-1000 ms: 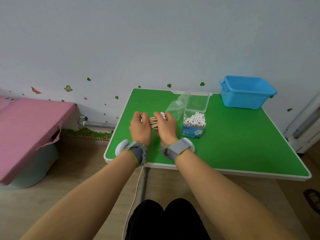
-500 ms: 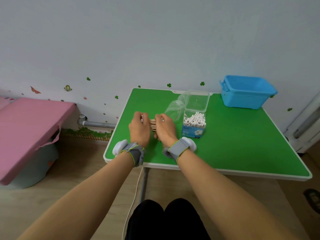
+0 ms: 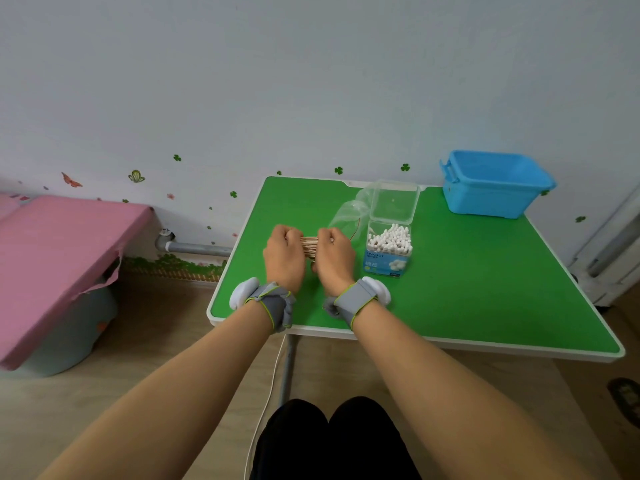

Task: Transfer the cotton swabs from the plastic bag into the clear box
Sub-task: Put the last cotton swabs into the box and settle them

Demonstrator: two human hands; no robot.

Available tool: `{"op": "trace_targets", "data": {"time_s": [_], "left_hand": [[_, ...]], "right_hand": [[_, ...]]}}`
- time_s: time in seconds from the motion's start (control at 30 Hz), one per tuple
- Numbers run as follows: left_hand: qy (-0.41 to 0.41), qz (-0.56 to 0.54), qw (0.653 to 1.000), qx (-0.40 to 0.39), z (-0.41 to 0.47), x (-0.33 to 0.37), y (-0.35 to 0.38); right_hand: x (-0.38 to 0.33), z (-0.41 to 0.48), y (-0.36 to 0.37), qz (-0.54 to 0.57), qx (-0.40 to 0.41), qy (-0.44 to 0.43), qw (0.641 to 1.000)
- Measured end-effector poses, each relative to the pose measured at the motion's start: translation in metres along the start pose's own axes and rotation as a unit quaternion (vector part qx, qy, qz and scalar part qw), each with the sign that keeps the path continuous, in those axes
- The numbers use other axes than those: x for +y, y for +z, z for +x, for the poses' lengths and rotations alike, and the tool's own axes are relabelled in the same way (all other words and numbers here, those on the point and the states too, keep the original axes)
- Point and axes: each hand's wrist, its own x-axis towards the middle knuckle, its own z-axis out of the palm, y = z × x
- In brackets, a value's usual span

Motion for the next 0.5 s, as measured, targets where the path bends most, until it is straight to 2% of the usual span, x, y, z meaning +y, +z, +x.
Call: {"op": "trace_targets", "data": {"time_s": [0.5], "left_hand": [[0.031,0.015,0.999,0.024,-0.0015,0.0009,0.0011]], "right_hand": [[-0.0037,-0.0014,-0.0003,-0.008,0.024,0.001,1.0]]}}
